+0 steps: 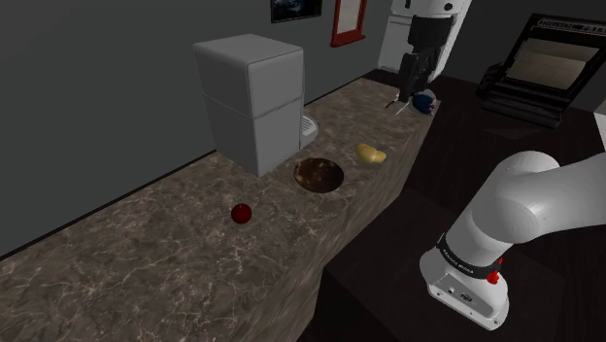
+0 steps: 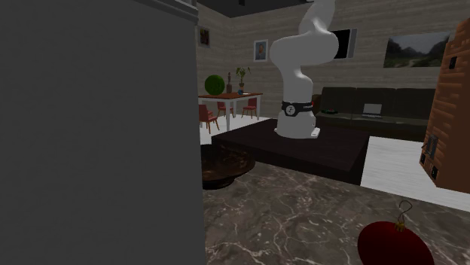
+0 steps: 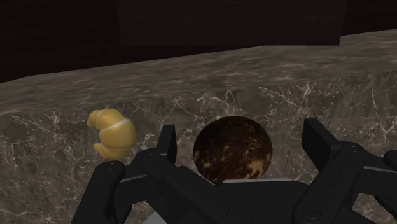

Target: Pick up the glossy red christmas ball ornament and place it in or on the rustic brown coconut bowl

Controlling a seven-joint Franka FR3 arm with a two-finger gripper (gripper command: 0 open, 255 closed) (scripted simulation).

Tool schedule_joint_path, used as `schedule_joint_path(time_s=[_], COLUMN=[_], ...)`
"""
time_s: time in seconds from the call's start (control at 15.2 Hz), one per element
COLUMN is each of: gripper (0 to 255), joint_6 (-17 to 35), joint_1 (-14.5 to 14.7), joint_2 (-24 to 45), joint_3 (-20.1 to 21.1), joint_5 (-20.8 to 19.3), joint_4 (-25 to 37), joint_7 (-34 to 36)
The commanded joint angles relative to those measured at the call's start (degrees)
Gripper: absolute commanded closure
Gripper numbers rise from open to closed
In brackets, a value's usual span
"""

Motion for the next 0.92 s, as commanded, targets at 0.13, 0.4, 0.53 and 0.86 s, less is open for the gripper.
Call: schedule_joint_path(time_s=[0.13, 0.4, 0.53, 0.86], gripper=[0, 0, 0, 0], joint_6=[2.37, 7.22, 9.65, 15.56], joint_1=[0.56, 1.62, 2.12, 3.15], joint_2=[2.04, 7.06, 10.02, 18.57], joint_3=[2.04, 6.05, 8.0, 12.63], joint_5=[1.38, 3.84, 4.87, 6.61], joint_4=[-0.88, -1.73, -1.7, -0.25], joint_7=[2.56, 7.54, 9.99, 16.06])
